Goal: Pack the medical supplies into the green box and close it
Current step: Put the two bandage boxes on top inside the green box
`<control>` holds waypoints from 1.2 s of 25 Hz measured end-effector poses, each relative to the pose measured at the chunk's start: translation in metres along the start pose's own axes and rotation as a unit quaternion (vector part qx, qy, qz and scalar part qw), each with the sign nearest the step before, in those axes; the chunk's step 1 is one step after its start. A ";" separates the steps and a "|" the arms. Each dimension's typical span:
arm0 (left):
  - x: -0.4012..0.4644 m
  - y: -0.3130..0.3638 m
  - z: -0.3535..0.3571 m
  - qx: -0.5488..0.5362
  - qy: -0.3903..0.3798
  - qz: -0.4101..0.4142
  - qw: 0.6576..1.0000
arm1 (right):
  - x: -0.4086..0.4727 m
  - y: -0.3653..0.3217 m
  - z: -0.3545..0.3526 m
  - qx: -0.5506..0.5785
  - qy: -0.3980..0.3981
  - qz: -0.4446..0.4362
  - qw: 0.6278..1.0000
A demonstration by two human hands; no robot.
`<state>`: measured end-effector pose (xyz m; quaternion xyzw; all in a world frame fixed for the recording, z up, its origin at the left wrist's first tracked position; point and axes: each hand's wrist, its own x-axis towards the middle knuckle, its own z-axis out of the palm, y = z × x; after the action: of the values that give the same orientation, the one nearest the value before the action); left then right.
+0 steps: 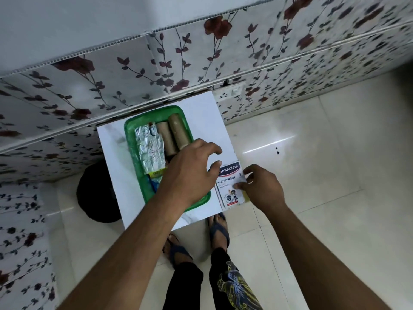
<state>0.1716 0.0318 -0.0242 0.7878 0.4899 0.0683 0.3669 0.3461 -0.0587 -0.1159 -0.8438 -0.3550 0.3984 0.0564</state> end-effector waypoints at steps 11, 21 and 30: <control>-0.002 0.010 -0.018 -0.265 -0.036 -0.125 0.955 | -0.042 -0.055 -0.078 0.345 0.003 -0.068 0.936; -0.003 -0.087 -0.076 -0.105 0.143 -0.176 0.968 | -0.016 -0.041 -0.027 0.151 0.030 -0.009 0.988; -0.008 -0.099 -0.056 0.291 0.136 -0.090 0.943 | -0.012 -0.015 0.014 0.007 0.040 0.008 0.999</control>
<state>0.0697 0.0786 -0.0461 0.7964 0.6021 -0.0041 0.0566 0.3223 -0.0584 -0.1120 -0.8617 -0.3428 0.3668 0.0733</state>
